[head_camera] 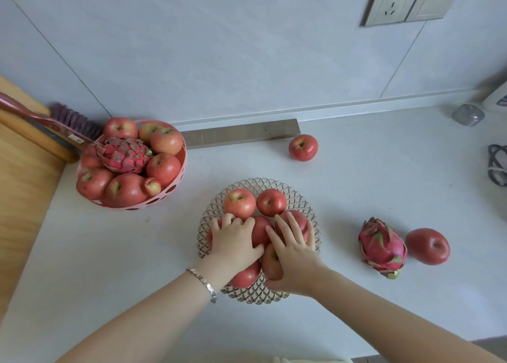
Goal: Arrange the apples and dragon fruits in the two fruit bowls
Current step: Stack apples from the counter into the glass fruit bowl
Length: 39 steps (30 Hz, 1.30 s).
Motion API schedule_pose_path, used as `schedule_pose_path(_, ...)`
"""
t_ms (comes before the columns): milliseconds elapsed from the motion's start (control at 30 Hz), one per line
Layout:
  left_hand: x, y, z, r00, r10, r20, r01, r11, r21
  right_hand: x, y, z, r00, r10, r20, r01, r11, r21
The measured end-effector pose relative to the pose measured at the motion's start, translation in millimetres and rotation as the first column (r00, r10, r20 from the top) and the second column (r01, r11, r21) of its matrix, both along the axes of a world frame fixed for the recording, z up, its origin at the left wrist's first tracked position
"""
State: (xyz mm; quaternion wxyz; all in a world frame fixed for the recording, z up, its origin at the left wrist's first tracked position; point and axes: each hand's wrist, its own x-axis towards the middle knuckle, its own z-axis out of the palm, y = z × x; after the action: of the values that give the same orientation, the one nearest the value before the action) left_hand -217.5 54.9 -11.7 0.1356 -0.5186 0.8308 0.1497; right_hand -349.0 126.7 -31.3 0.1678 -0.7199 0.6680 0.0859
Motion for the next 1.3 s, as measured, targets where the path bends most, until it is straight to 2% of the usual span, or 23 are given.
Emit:
schedule_pose_path(67,-6.7,-2.3,0.2,0.999,0.04,-0.029,-0.04,0.999,0.022,-5.3,8.2,-9.2,1.0,-0.01,0.024,0.013,0.996,-0.093)
schedule_pose_path(200,-7.7,-0.7,-5.2,0.99,0.108,-0.095,-0.107,0.994,0.021,-7.6,15.1,-14.0,0.999,-0.012,0.034,0.016,0.991,-0.132)
schedule_pose_path(400,-4.1,9.0,-13.4,0.999,0.004,-0.04,-0.008,0.994,-0.108,-4.3,12.6,-14.0,0.998,-0.048,0.034,0.052,0.989,-0.138)
schedule_pose_path(533,-12.3,13.9,-10.0,0.998,-0.05,-0.023,0.043,0.97,-0.24,-4.9,11.4,-10.3,0.998,-0.055,0.032,0.057,0.996,-0.07)
schedule_pose_path(633,-16.3,6.5,-0.2,0.995,0.033,-0.093,-0.046,0.99,-0.134,-7.2,8.4,-3.3,0.996,-0.023,0.09,0.029,0.997,-0.068)
schedule_pose_path(700,-16.6,-7.1,11.6,0.971,0.077,-0.227,-0.119,0.977,-0.179,-10.3,7.6,-2.0,0.975,-0.062,0.211,0.072,0.996,-0.042)
schedule_pose_path(767,-15.1,-25.2,17.2,0.95,0.129,-0.284,-0.188,0.964,-0.19,-11.3,7.9,-0.5,0.97,-0.089,0.225,0.096,0.995,-0.019)
schedule_pose_path(833,-11.8,-43.6,14.9,0.939,0.252,-0.232,-0.268,0.962,-0.042,-11.0,7.9,-2.9,0.976,-0.079,0.202,0.082,0.997,-0.008)
schedule_pose_path(933,-8.9,-67.8,1.3,0.873,0.442,-0.206,-0.384,0.883,0.27,-6.3,5.4,-3.5,0.979,-0.069,0.191,0.076,0.997,-0.027)
schedule_pose_path(1000,-8.8,-75.0,-6.3,0.838,0.499,-0.223,-0.408,0.843,0.351,-3.1,0.4,-1.9,0.985,-0.063,0.158,0.068,0.997,-0.028)
schedule_pose_path(1100,-6.1,-72.3,-7.6,0.82,0.488,-0.297,-0.385,0.856,0.344,-0.1,-8.2,-2.3,0.989,-0.055,0.139,0.055,0.998,0.002)
schedule_pose_path(1300,2.9,-52.6,-6.0,0.824,0.315,-0.471,-0.249,0.948,0.2,0.5,-9.9,-5.9,0.984,-0.059,0.167,0.056,0.998,0.024)
